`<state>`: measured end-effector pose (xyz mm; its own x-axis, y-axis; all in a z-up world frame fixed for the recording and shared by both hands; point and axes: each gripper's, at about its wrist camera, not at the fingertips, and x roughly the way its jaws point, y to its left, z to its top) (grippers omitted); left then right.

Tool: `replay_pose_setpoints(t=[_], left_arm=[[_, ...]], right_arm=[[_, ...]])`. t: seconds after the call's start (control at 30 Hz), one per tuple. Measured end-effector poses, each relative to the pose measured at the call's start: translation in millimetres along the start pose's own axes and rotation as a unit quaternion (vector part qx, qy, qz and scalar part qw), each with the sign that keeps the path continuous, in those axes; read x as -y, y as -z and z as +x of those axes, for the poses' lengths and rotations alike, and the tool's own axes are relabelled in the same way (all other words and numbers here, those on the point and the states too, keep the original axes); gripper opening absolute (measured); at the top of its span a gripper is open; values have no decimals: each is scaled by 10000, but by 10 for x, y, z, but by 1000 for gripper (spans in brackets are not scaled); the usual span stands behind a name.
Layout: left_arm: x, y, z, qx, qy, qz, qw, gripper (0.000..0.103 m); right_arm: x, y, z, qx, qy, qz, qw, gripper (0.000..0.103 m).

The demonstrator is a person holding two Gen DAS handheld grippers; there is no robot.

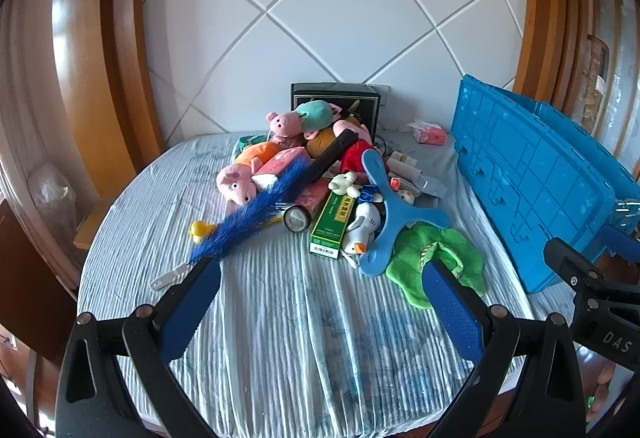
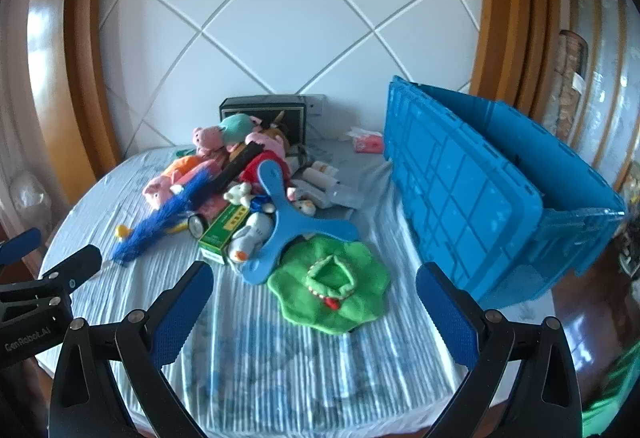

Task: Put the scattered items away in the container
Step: 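Move both tools toward the green syrup box and blue foam toy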

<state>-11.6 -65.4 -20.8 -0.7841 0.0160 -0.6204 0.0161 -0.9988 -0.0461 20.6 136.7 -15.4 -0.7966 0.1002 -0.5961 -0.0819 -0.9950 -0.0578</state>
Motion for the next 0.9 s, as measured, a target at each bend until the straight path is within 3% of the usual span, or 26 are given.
replay_pose_setpoints(t=[0.3, 0.33, 0.47, 0.73, 0.9], left_arm=[[-156, -18, 237, -174, -265, -158, 9994, 102], [-164, -25, 285, -243, 12, 78, 9997, 102], [-158, -46, 541, -454, -69, 16, 9989, 102], [-58, -81, 1183, -801, -128, -76, 9967, 101], [97, -191, 1761, -1187, -303, -65, 9924, 91]], right_arm=[[-87, -85, 253, -108, -222, -171, 9995, 103], [-86, -96, 298, -140, -240, -175, 9995, 103], [-80, -135, 534, -288, -349, -210, 9988, 103], [45, -225, 1244, -711, -535, -335, 9955, 103], [197, -310, 1884, -1206, -908, -389, 9878, 103]])
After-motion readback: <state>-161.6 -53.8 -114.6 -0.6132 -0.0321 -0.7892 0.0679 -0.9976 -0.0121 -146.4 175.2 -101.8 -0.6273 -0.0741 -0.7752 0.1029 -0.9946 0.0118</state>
